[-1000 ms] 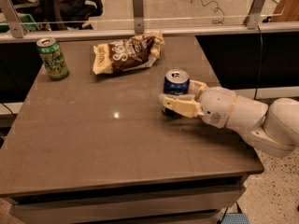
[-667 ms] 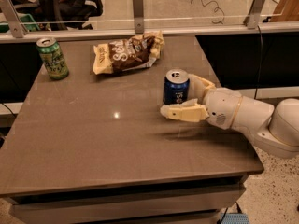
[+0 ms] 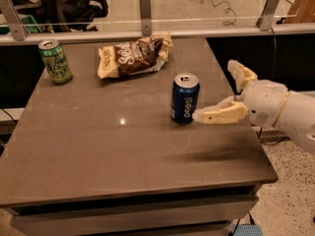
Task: Place pepsi can upright
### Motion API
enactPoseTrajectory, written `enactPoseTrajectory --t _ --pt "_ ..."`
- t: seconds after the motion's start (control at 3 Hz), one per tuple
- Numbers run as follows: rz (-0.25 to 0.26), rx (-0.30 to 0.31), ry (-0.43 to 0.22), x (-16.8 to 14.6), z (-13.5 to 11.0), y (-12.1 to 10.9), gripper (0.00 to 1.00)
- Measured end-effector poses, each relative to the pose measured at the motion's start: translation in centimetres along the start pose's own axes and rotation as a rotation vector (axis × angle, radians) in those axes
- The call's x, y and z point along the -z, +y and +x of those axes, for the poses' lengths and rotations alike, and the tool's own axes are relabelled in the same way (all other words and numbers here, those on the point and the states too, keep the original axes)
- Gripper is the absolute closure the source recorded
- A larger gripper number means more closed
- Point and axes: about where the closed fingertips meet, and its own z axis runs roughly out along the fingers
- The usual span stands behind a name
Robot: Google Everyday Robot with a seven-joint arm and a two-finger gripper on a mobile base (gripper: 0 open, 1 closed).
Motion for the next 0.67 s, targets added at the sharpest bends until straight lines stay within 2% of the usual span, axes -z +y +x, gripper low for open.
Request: enactPoseTrajectory --t 0.33,0.67 --pt "0.087 0.078 -0.031 4.9 -3.18 -0.76 0.0" --pt "0.087 0.078 -0.031 4.89 -3.19 -0.75 0.0"
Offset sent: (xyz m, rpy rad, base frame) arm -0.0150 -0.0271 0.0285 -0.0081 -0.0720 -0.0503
